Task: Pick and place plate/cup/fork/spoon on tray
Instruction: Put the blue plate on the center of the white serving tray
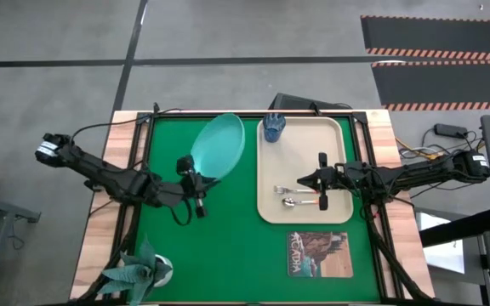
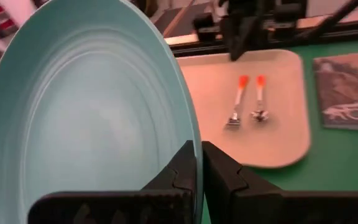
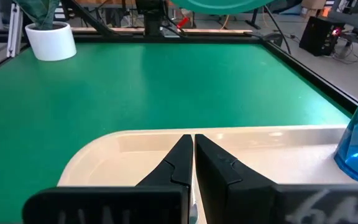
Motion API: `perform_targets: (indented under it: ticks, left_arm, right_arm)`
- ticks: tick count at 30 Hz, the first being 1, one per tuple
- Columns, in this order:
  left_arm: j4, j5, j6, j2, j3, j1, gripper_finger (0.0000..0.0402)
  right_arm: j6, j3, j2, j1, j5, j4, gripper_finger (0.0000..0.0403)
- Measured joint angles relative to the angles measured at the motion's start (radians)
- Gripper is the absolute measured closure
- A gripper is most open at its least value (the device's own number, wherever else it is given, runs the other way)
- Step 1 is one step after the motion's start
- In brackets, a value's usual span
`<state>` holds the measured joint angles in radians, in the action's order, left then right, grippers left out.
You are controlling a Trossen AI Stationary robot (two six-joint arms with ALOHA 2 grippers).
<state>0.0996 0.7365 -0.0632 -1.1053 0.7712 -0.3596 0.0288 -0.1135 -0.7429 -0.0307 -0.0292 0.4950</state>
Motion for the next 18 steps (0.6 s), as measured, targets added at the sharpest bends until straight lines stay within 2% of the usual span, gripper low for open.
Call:
perform_targets:
  ticks: [9,18]
  left_arm:
    - [-0.041,-0.159,0.045,0.000,0.001,-0.039,0.0402]
    - [-0.039,-0.253,0.044,0.000,0.001,-0.043,0.0402]
  right_arm:
    - [0.009,0.000,0.000,0.000,0.000,-0.011,0.0394]
    - [-0.003,0.000,0.000,0.000,0.000,-0.010,0.0394]
